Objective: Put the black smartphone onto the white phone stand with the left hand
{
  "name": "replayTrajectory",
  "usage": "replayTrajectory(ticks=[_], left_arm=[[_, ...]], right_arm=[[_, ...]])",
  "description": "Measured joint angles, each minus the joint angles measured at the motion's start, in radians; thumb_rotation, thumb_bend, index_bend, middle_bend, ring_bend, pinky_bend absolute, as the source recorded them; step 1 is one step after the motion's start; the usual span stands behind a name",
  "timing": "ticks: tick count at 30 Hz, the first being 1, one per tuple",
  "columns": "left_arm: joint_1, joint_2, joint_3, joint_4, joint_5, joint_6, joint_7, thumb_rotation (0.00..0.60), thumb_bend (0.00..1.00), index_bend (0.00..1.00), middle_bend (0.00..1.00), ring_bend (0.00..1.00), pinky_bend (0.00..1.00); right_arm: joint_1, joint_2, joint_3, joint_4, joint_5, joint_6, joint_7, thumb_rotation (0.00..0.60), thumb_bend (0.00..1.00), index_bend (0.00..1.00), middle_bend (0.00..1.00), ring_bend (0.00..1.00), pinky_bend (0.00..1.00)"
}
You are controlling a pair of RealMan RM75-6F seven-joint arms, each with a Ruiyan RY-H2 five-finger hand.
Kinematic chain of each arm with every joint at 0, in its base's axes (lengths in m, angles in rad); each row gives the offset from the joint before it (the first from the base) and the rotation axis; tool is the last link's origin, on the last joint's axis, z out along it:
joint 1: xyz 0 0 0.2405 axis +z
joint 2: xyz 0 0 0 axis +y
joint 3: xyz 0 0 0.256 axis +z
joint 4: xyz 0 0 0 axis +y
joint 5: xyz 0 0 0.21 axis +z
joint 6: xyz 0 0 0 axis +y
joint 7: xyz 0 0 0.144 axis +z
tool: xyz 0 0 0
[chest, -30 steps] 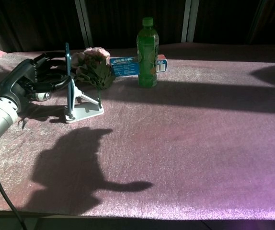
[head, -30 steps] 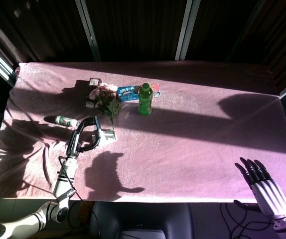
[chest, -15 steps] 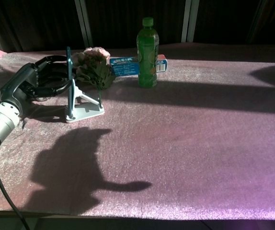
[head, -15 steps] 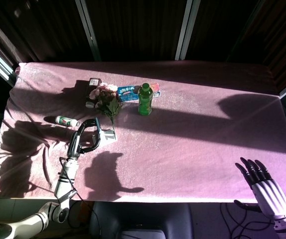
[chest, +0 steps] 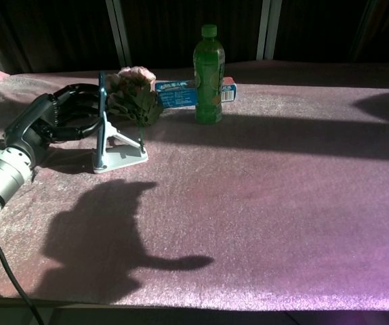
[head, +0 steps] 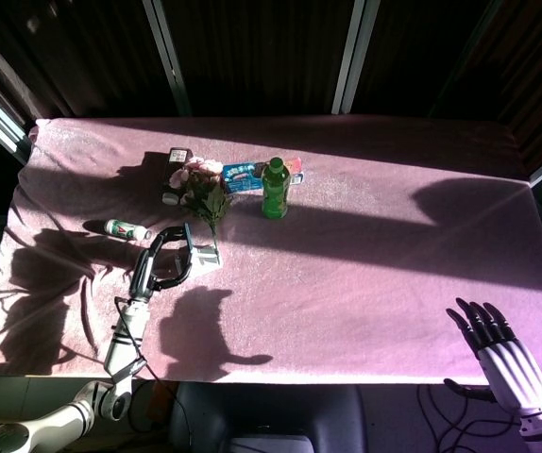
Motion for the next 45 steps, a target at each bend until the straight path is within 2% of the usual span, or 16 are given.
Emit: replayTrajectory(ticks=[9,11,15,20,26,35,45], left_arm=[[-0.007,-0.011,0.003,0.034,0.007,0.005,-0.022,0.600,0.40,0.79,0.99,0.63,0.13],[-0.008,-0.011,0.004,0.036,0.008,0.006,-0.024,0.600,0.39,0.76,0.96,0.61,0.13],[-0.008,-0.012,0.007,0.038,0.008,0.001,-0.034,0.600,0.37,0.62,0.82,0.52,0.10],[-0.010,-0.018,0.008,0.052,0.009,0.004,-0.043,0.600,0.37,0.53,0.74,0.46,0.09],[-0.011,-0.018,0.006,0.051,0.003,-0.001,-0.047,0.600,0.37,0.52,0.65,0.42,0.07],[-0.013,-0.021,0.005,0.060,0.002,0.002,-0.048,0.600,0.37,0.51,0.62,0.38,0.06],[-0.016,-0.013,0.012,0.052,0.000,-0.021,-0.039,0.600,0.35,0.29,0.38,0.17,0.01]], right_arm=[[0.001,0.000,0.001,0.000,0.002,-0.002,-0.001,0.600,0.13,0.00,0.00,0.00,0.00],[0.001,0.000,0.001,0.000,0.002,-0.003,-0.001,0.600,0.13,0.00,0.00,0.00,0.00],[0.001,0.000,0.001,0.000,0.002,-0.003,-0.004,0.600,0.13,0.00,0.00,0.00,0.00],[0.001,0.000,0.001,0.000,0.002,-0.003,-0.004,0.600,0.13,0.00,0.00,0.00,0.00],[0.001,0.002,-0.001,0.000,0.000,-0.005,-0.004,0.600,0.13,0.00,0.00,0.00,0.00],[0.001,0.002,-0.001,-0.001,-0.001,-0.005,-0.004,0.600,0.13,0.00,0.00,0.00,0.00],[0.000,0.002,-0.001,-0.001,-0.001,-0.004,-0.003,0.600,0.13,0.00,0.00,0.00,0.00]])
